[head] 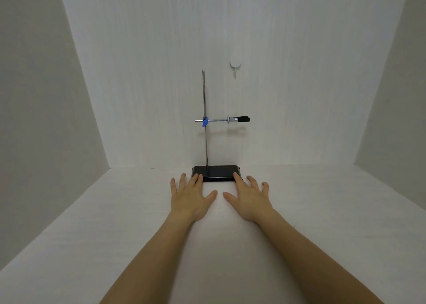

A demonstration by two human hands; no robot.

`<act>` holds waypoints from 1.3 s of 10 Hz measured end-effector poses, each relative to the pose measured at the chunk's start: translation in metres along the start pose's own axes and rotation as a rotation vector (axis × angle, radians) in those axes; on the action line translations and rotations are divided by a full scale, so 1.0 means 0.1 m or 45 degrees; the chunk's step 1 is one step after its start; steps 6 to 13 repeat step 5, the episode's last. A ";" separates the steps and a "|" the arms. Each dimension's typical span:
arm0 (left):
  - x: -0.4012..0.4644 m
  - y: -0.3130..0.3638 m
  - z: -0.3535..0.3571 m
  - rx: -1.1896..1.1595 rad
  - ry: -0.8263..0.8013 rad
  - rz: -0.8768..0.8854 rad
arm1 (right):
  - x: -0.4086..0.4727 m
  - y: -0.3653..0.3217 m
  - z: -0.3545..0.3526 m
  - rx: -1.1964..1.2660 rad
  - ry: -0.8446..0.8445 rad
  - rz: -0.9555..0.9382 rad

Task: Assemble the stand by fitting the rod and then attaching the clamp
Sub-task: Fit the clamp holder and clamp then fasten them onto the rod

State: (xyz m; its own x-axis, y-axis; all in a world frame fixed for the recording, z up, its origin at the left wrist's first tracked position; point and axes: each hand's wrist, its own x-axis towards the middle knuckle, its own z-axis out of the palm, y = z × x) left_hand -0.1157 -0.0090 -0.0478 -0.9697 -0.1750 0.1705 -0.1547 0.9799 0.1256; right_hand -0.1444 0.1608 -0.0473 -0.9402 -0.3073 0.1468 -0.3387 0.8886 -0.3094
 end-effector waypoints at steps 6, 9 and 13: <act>-0.03 0.01 0.02 -0.193 0.428 0.185 | 0.00 0.00 -0.03 -0.018 0.306 -0.115; -0.03 0.01 0.02 -0.193 0.428 0.185 | 0.00 0.00 -0.03 -0.018 0.306 -0.115; -0.03 0.01 0.02 -0.193 0.428 0.185 | 0.00 0.00 -0.03 -0.018 0.306 -0.115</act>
